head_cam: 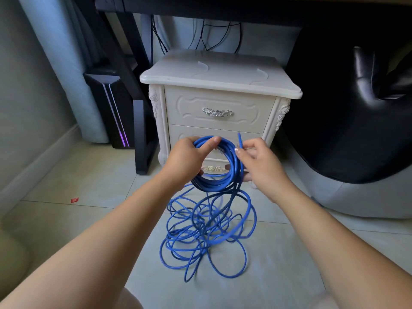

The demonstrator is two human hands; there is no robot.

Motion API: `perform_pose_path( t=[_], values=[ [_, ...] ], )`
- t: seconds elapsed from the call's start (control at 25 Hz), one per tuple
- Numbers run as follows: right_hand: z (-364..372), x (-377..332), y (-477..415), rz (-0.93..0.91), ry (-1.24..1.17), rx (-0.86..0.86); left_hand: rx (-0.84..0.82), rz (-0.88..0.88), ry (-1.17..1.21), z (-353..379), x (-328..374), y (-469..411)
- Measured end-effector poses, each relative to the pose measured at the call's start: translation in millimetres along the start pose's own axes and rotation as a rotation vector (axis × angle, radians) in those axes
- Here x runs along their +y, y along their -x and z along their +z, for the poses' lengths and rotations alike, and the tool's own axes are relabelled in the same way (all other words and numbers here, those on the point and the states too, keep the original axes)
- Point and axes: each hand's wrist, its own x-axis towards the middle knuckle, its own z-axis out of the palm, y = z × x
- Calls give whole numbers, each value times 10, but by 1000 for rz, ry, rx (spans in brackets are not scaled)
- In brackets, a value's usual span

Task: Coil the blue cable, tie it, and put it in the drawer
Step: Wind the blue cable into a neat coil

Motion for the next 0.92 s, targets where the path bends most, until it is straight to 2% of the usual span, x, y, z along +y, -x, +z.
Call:
perform_pose_path(
  t=[0.12, 0.2, 0.24, 0.28, 0.36, 0.44, 0.52, 0.6, 0.72, 0.84, 0.92],
  values=[
    [-73, 49, -65, 274, -245, 79, -29, 42, 74, -62, 29, -21],
    [-127, 128, -92, 314, -20, 129, -61, 69, 164, -95, 42, -20],
    [-139, 111, -80, 270, 104, 139, -78, 83, 186, -103, 53, -13],
    [-134, 63, -77, 213, 116, 91, -99, 95, 194, -104, 64, -7],
    [-84, -79, -47, 141, -225, -199, -126, 121, 188, -98, 76, 0],
    [-21, -190, 12, 128, -416, -366, -122, 133, 175, -82, 77, 8],
    [31, -182, 26, 150, -343, -260, -135, 122, 197, -48, 77, 31],
    [75, -155, 1, 173, -383, -133, -181, 107, 234, -22, 91, 70],
    [84, -171, -50, 227, -566, -4, -388, 24, 334, -85, 46, 67],
    [8, -156, -114, 263, -714, 129, -650, 6, 162, -179, -78, 75],
    [-38, -149, -143, 288, -761, 183, -611, 35, -107, -126, -151, 93]
  ],
)
